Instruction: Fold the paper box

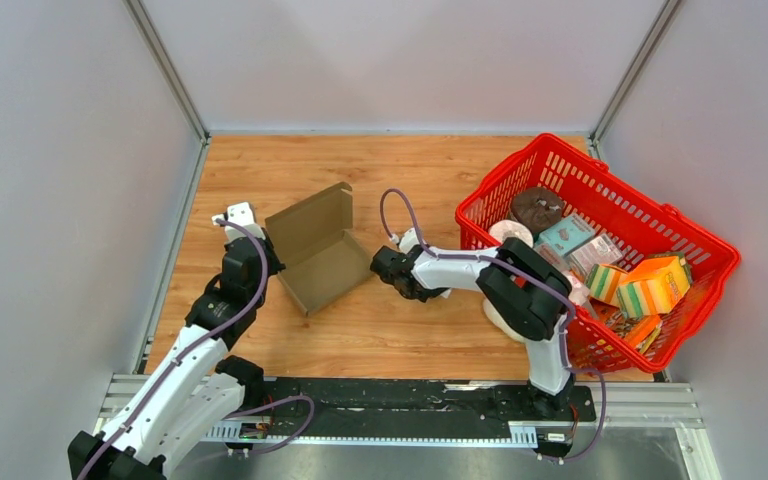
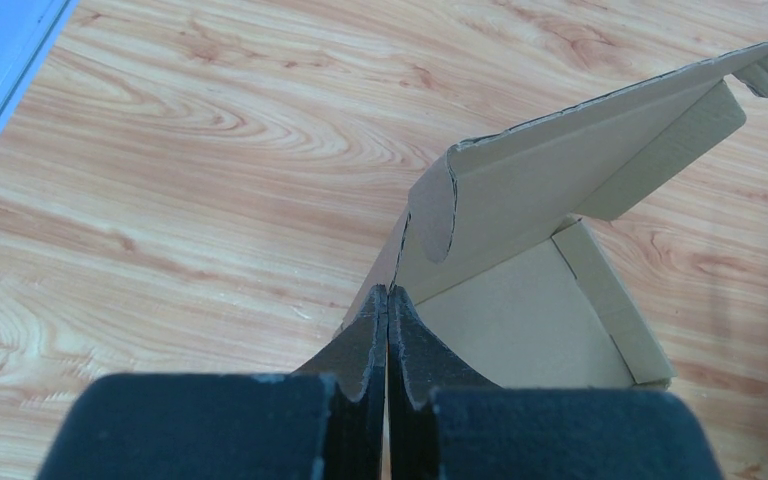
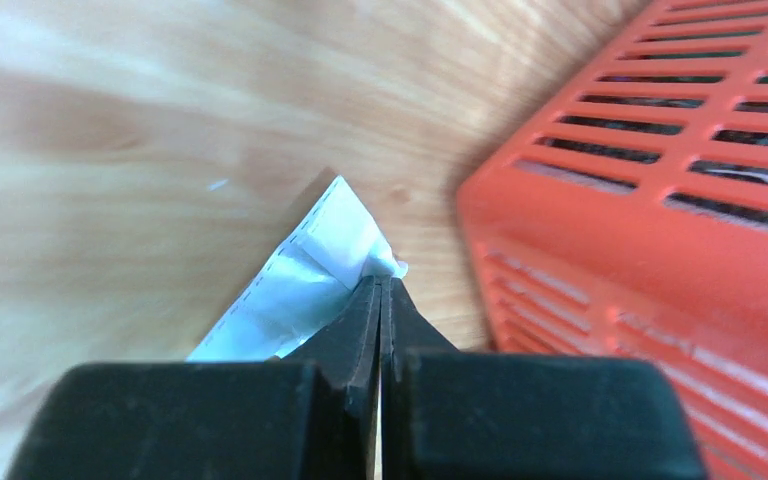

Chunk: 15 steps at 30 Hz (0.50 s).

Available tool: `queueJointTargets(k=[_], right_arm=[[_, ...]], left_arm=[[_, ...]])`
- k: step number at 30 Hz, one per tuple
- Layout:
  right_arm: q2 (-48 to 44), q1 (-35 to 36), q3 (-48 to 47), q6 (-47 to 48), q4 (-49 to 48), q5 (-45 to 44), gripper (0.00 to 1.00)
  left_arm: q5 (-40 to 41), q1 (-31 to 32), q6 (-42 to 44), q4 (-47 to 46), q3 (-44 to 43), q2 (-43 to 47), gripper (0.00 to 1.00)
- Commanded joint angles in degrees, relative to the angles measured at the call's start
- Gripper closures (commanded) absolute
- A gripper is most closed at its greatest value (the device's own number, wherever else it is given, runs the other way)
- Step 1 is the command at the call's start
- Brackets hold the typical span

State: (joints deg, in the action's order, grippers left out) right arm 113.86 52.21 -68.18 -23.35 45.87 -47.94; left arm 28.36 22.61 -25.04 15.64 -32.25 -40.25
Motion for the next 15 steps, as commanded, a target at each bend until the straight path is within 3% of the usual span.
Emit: queueJointTargets(k=[1, 10, 11, 15], right_arm=[[-4.17, 5.26, 0.07, -0.82, -5.35, 12.94, 1.00], [-10.85, 10.81, -2.65, -1.95, -2.46, 20.61, 1.00], [-11.46, 10.81, -2.83, -2.13, -1.84, 20.87, 0.97], [-14.45, 10.55, -3.89, -0.47, -0.43, 22.10, 0.67]], left_arm=[[-0.76, -0.73, -1.50, -1.05, -0.01, 0.08, 1.00], [-1.11, -1.16, -1.68, -1.05, 0.17, 0.00, 1.00], [-1.11, -1.17, -1.68, -1.05, 0.17, 0.08, 1.00], [-0.76, -1.34, -1.51, -0.88, 0.17, 0.08, 1.00]])
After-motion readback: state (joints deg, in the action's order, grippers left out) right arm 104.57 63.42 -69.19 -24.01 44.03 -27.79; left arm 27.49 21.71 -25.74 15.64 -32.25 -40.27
